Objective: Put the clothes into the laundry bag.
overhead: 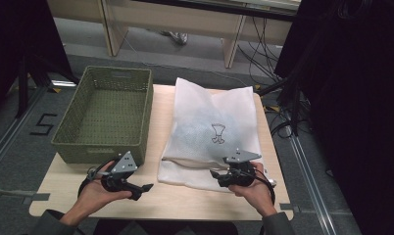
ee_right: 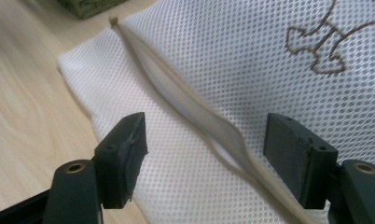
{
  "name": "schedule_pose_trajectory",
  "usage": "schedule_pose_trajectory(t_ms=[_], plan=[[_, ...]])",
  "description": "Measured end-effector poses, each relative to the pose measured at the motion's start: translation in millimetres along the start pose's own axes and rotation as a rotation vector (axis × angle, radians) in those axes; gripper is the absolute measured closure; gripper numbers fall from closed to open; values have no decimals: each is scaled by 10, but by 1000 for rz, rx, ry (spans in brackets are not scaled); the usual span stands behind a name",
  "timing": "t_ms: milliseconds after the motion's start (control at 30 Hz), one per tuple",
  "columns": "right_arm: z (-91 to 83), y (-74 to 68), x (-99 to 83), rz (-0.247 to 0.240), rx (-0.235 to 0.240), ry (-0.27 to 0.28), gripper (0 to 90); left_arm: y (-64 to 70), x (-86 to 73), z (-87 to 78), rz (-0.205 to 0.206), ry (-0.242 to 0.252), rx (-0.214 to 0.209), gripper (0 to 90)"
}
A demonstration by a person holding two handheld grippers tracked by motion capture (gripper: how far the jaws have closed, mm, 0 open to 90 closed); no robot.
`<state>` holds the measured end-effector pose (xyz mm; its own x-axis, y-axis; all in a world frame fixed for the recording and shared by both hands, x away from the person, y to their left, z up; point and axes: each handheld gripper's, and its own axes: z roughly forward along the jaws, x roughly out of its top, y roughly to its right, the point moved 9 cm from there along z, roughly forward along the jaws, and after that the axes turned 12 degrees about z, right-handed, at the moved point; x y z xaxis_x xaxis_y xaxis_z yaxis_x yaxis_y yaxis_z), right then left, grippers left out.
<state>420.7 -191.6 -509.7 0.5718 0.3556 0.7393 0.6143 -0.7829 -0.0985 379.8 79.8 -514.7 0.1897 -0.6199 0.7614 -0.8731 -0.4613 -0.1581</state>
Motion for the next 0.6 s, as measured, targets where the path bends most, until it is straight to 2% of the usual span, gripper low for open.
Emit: schedule_pose_trajectory(t_ms=[133,200,233,267,367,400,467,500,567,600], plan=[[-8,-57,-63,4,7,-13,307,-12,-43,-6,4,-16,14,171],[-13,-54,-80,-21,3,-15,307,10,-56,4,-3,-22,8,172],[-22,-67,-102,-13,-9,-20,306,22,-62,14,4,-26,1,172],[-23,-56,-103,-36,-10,-18,304,34,-71,25,2,-33,7,172],[-36,-79,-127,-38,-6,-20,303,87,-81,54,16,-46,-9,172],[-48,-98,-142,-21,-12,-23,303,97,-75,62,27,-44,-11,172],[-56,-107,-138,-45,-3,-16,301,115,-71,70,38,-50,-18,172],[-65,-125,-155,-31,-2,-22,301,127,-65,76,29,-48,-18,172],[-71,-142,-168,-44,1,-23,301,146,-58,82,30,-48,-22,172],[-78,-155,-176,-44,0,-24,300,149,-53,81,47,-48,-23,172]])
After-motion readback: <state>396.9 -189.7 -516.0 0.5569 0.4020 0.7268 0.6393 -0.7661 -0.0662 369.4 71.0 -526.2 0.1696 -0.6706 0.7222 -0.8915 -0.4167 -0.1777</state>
